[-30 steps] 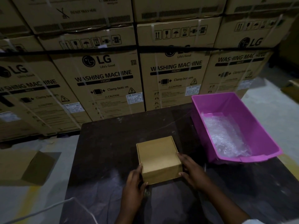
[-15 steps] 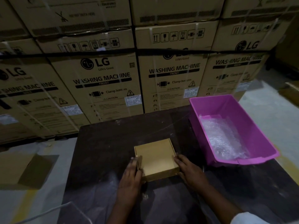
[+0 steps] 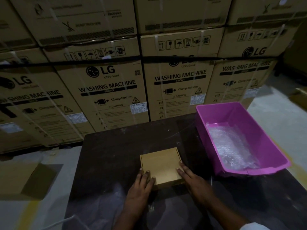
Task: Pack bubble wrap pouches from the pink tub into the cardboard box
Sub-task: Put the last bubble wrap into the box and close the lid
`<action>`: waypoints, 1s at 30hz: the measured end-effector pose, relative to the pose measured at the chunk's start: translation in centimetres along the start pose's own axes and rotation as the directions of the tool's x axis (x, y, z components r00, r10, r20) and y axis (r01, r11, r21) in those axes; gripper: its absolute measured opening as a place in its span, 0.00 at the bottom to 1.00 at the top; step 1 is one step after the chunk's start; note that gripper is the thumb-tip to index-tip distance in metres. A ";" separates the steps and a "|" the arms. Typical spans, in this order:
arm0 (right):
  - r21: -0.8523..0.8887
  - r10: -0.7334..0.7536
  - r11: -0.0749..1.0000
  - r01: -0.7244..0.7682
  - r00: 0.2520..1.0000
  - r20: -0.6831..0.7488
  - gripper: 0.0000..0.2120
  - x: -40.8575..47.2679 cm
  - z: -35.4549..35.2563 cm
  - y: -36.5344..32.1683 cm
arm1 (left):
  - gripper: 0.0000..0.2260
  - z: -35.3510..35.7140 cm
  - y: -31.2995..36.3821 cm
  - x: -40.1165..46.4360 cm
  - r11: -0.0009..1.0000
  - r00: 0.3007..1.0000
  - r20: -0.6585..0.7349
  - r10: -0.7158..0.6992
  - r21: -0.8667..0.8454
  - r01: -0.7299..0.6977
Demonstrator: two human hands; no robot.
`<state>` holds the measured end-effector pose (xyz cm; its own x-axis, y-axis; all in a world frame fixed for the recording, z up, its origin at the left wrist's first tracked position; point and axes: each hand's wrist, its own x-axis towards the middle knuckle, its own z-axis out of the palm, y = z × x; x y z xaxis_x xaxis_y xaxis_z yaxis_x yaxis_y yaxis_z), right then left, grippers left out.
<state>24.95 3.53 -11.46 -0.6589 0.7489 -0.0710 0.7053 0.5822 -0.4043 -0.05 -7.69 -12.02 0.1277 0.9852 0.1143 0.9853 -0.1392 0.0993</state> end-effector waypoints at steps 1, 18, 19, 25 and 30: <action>-0.011 -0.005 1.000 0.005 1.000 -0.026 0.32 0.0 0.0 -0.1 | 0.27 -0.2 0.1 0.1 1.000 1.000 0.016 -0.003 0.008 0.003; -0.213 -0.261 0.944 0.251 0.965 -0.018 0.20 1.0 -1.3 -1.0 | 0.12 0.8 -0.2 1.4 0.993 0.996 -0.058 0.067 0.098 -0.061; -0.204 -0.263 0.945 0.256 0.965 -0.010 0.22 1.1 -1.3 -1.0 | 0.11 1.0 -0.3 1.4 0.994 0.997 -0.059 0.053 0.100 -0.047; -0.231 -0.205 0.951 0.208 0.978 0.034 0.52 0.9 -0.6 -1.0 | 0.10 1.0 0.1 1.7 0.999 0.991 -0.128 0.028 0.050 -0.022; -0.355 -0.274 0.908 0.224 0.957 -0.098 0.26 1.7 0.4 -0.8 | 0.10 1.1 1.3 1.0 0.991 0.986 -0.164 0.038 0.134 -0.016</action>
<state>23.14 4.25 -11.63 -0.7979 0.5881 0.1323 0.5858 0.8082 -0.0596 1.48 -6.77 -12.82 0.1451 0.9494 0.2786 0.9894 -0.1408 -0.0355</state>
